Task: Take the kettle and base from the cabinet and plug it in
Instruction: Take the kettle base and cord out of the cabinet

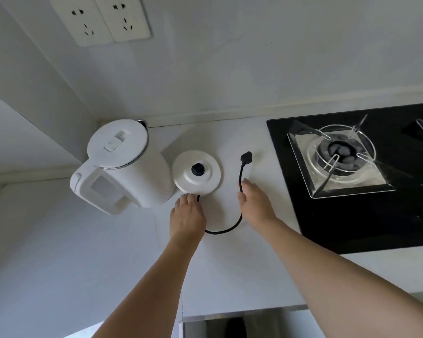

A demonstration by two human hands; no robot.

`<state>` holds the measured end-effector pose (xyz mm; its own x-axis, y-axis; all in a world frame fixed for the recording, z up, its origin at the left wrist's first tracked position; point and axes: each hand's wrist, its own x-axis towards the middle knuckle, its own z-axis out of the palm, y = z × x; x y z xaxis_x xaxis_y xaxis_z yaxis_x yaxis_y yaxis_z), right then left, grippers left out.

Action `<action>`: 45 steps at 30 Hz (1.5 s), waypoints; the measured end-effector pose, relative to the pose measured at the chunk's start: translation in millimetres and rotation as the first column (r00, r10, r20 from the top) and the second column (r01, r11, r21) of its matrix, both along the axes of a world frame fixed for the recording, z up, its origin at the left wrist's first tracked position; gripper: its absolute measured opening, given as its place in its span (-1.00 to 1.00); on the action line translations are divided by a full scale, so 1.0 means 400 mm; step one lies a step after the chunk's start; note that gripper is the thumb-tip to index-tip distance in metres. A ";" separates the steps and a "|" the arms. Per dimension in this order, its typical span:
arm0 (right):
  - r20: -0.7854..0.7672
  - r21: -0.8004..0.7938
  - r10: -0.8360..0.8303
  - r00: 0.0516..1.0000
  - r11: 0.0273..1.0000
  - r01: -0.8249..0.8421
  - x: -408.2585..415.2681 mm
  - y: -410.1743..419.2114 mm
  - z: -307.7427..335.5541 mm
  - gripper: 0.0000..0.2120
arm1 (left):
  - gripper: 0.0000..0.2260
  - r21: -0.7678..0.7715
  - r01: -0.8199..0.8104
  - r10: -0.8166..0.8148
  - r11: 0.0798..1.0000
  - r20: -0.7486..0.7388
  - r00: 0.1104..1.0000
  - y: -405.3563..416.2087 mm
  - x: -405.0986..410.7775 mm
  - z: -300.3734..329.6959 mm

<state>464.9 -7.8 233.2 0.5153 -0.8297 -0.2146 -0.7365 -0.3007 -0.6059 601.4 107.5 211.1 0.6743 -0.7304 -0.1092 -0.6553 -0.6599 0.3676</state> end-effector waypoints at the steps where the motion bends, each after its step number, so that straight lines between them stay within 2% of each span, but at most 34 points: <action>1: -0.053 -0.086 0.027 0.998 0.996 -0.032 0.013 -0.016 -0.026 -0.75 | -0.80 -0.042 0.007 -0.007 0.999 0.018 1.000 -0.013 0.009 -0.013; 3: -0.190 -0.193 0.060 0.980 0.976 -0.097 0.019 -0.027 -0.069 -0.64 | -0.68 -0.122 0.027 -0.020 0.992 0.061 0.998 -0.022 0.010 -0.027; 5: -0.272 -0.219 0.057 0.961 0.968 -0.119 0.019 -0.015 -0.114 -0.55 | -0.59 -0.191 0.046 -0.030 0.980 0.085 0.996 -0.015 0.013 -0.053; 9: -0.312 -0.349 -0.011 0.950 0.932 -0.104 0.014 0.001 -0.146 -0.48 | -0.54 -0.186 0.068 -0.049 0.980 0.103 0.993 -0.011 0.016 -0.083; 15: -0.337 -0.342 0.001 0.942 0.931 -0.123 0.028 0.001 -0.148 -0.44 | -0.51 -0.129 0.074 -0.060 0.989 0.107 0.992 -0.009 0.031 -0.104; 18: -0.344 -0.298 0.025 0.939 0.945 -0.135 0.028 -0.011 -0.148 -0.40 | -0.52 -0.130 0.067 -0.053 0.989 0.110 0.993 -0.020 0.030 -0.102; 20: -0.309 -0.237 0.059 0.949 0.962 -0.137 0.026 -0.009 -0.145 -0.44 | -0.52 -0.130 0.073 -0.060 0.989 0.098 0.993 -0.017 0.032 -0.093; 22: -0.192 -0.136 0.072 0.979 0.986 -0.099 0.020 -0.003 -0.129 -0.47 | -0.52 -0.162 0.079 -0.068 0.984 0.068 0.995 -0.010 0.037 -0.081; 25: 0.004 -0.023 0.023 1.000 0.999 -0.023 -0.038 0.025 -0.071 -0.48 | -0.53 -0.304 0.037 -0.040 0.952 -0.005 0.999 0.009 0.013 -0.043; 29: 0.034 0.007 -0.032 0.999 0.999 0.032 -0.163 0.076 0.003 -0.50 | -0.57 -0.365 -0.062 0.024 0.929 -0.109 0.994 0.028 -0.079 0.019; 33: 0.010 0.052 -0.070 0.998 0.996 0.069 -0.334 0.148 0.065 -0.51 | -0.62 -0.367 -0.028 -0.042 0.930 -0.181 0.983 0.061 -0.239 0.077; 37: 0.016 0.107 -0.151 0.988 0.983 0.149 -0.551 0.225 0.121 -0.56 | -0.62 -0.311 0.043 -0.122 0.949 -0.238 0.964 0.121 -0.441 0.118; 40: 0.060 0.149 -0.198 0.978 0.971 0.187 -0.687 0.276 0.143 -0.71 | -0.62 -0.240 0.034 -0.109 0.970 -0.311 0.944 0.168 -0.564 0.128; 43: 0.042 0.243 -0.237 0.971 0.945 0.220 -0.844 0.337 0.145 -0.58 | -0.63 -0.114 0.019 -0.062 0.993 -0.384 0.921 0.226 -0.696 0.131; 45: 0.012 0.313 -0.233 0.973 0.924 0.217 -0.935 0.381 0.123 -0.55 | -0.73 -0.021 -0.023 0.009 1.000 -0.506 0.862 0.259 -0.774 0.126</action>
<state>91.0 144.6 282.2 0.3392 -0.8220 -0.4574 -0.7304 0.0763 -0.6787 291.8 211.1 261.3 0.5431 -0.7269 -0.4204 -0.3642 -0.6550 0.6621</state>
